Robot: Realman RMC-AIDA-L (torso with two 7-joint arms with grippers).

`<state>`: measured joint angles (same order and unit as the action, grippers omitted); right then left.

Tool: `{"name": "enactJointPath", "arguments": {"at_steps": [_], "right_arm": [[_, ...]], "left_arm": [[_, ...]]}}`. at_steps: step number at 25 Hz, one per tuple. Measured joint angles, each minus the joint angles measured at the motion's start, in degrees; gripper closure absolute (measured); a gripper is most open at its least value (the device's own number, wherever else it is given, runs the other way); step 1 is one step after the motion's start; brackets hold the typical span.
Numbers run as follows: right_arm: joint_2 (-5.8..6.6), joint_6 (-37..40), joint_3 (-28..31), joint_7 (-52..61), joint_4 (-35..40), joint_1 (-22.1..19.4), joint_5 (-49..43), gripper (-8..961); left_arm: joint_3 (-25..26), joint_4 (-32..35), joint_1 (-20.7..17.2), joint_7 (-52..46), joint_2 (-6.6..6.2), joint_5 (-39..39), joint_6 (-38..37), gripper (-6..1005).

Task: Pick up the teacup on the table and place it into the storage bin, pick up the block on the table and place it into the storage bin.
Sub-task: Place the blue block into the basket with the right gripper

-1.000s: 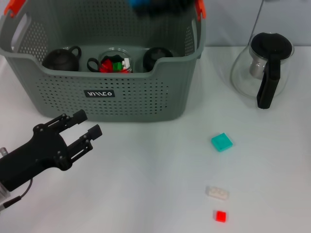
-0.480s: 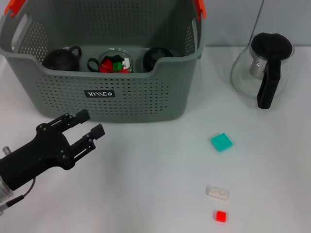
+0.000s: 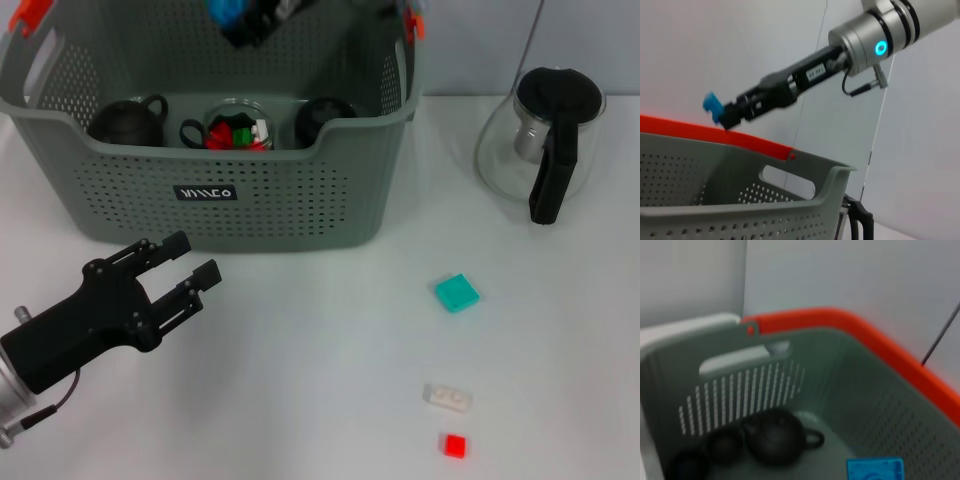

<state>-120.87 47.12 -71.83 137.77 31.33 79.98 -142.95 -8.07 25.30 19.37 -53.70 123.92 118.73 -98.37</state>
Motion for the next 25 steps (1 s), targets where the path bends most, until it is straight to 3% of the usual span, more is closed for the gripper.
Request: {"name": "enactJointPath", "arguments": {"at_steps": [5,18,25], "right_arm": [[-0.04,-1.20,-3.04,0.04,-2.13,0.13,1.74,527],[-0.07,-1.19,-3.89,0.85,-2.50,1.33,1.83,527],[0.30,-1.17,-2.49,1.31,-1.00,0.14,2.28,437]], "left_arm": [[-0.02,-0.26,0.05,0.00,0.00,0.01,0.50,447],[0.10,-0.36,0.05,0.00,0.00,-0.35,0.56,448],[0.21,-0.35,0.14,0.00,0.00,-0.43,0.51,448]]}}
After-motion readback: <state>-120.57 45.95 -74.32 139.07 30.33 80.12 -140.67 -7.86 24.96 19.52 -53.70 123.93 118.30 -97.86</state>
